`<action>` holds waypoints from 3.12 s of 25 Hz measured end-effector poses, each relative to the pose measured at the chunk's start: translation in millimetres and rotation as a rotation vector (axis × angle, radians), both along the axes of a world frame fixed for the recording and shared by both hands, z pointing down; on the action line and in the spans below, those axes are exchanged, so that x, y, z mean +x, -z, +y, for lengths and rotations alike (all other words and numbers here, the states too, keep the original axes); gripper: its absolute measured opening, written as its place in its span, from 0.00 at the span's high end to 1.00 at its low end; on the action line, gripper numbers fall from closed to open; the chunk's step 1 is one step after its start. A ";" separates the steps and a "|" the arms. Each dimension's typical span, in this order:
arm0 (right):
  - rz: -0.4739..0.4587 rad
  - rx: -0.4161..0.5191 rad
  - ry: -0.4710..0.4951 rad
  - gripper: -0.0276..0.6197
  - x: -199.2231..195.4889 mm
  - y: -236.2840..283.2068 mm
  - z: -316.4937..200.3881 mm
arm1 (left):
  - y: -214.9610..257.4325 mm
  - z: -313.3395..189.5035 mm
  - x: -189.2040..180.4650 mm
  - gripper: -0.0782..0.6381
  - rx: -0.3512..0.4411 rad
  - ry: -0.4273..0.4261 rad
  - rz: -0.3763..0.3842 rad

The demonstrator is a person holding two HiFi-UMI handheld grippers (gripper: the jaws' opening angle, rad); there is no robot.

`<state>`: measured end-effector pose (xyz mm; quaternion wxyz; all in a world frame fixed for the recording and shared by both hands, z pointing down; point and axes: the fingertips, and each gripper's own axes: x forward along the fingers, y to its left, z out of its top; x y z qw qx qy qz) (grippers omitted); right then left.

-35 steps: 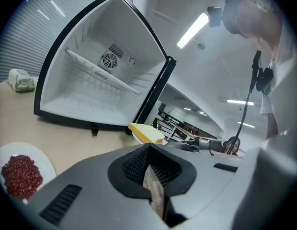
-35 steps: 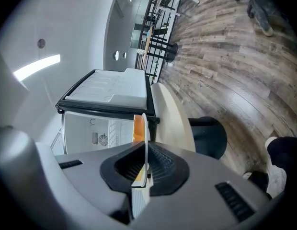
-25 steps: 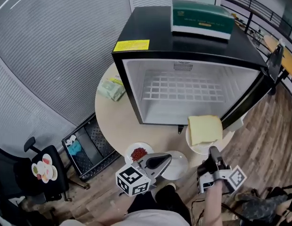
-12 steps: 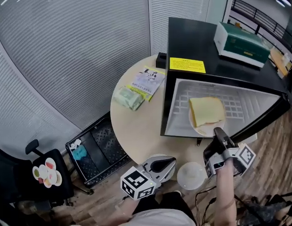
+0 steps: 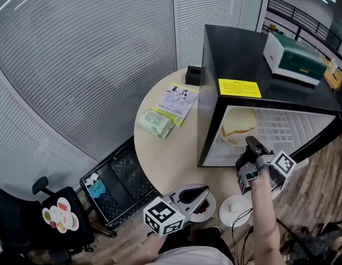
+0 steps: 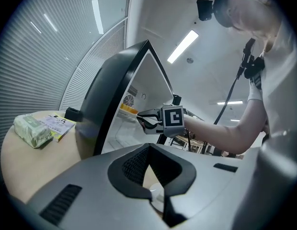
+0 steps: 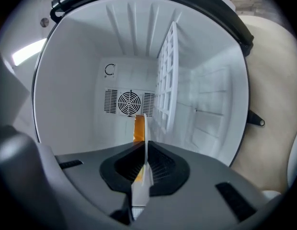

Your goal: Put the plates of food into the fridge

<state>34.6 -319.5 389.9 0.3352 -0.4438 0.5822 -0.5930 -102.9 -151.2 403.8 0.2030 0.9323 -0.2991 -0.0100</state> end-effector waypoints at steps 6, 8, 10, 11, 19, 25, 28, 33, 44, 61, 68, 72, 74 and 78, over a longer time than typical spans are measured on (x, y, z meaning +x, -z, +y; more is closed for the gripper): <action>0.067 -0.021 -0.022 0.93 -9.9 -1.9 -11.7 | -2.5 -2.8 -3.1 0.88 -0.014 -0.034 0.019; 0.091 -0.031 -0.029 0.93 -10.9 -3.4 -15.6 | -4.1 -4.0 -3.5 0.88 -0.019 -0.041 0.025; 0.124 -0.038 -0.041 0.93 -12.2 -3.6 -18.8 | -6.6 -4.8 -3.2 0.88 -0.029 -0.049 0.033; 0.149 -0.040 -0.046 0.93 -12.3 -2.9 -19.7 | -7.3 -4.9 -2.7 0.88 -0.033 -0.052 0.040; 0.635 -0.036 0.022 0.88 -16.2 6.5 -27.0 | -5.8 -2.7 1.3 0.88 -0.037 -0.076 0.073; 0.954 0.016 0.114 0.75 -25.9 6.3 -26.4 | -2.3 1.9 0.1 0.88 -0.030 -0.089 0.077; 1.029 0.037 0.159 0.69 -29.1 4.1 -25.8 | -2.0 3.9 -0.5 0.88 -0.025 -0.093 0.075; 1.097 0.067 0.237 0.55 -37.9 2.4 -23.6 | -0.6 8.4 4.2 0.88 -0.015 -0.109 0.069; 1.423 0.134 0.330 0.43 -41.5 8.5 -23.1 | 1.9 10.1 4.9 0.88 -0.009 -0.092 0.064; 1.144 0.334 0.217 0.46 -16.2 39.4 71.7 | 16.6 9.6 37.8 0.88 0.056 0.010 0.032; 1.160 0.438 0.120 0.95 23.7 53.8 141.7 | 30.8 26.6 71.7 0.88 0.107 0.058 0.011; 1.226 0.483 0.099 0.95 45.7 48.7 171.5 | 29.2 39.2 89.6 0.88 0.122 0.084 -0.008; 1.264 0.486 0.101 0.95 56.4 39.2 183.3 | 27.3 43.8 96.7 0.88 0.125 0.097 -0.008; 1.184 0.421 0.138 0.95 74.4 8.4 206.3 | 23.7 50.3 106.6 0.88 0.096 0.121 0.033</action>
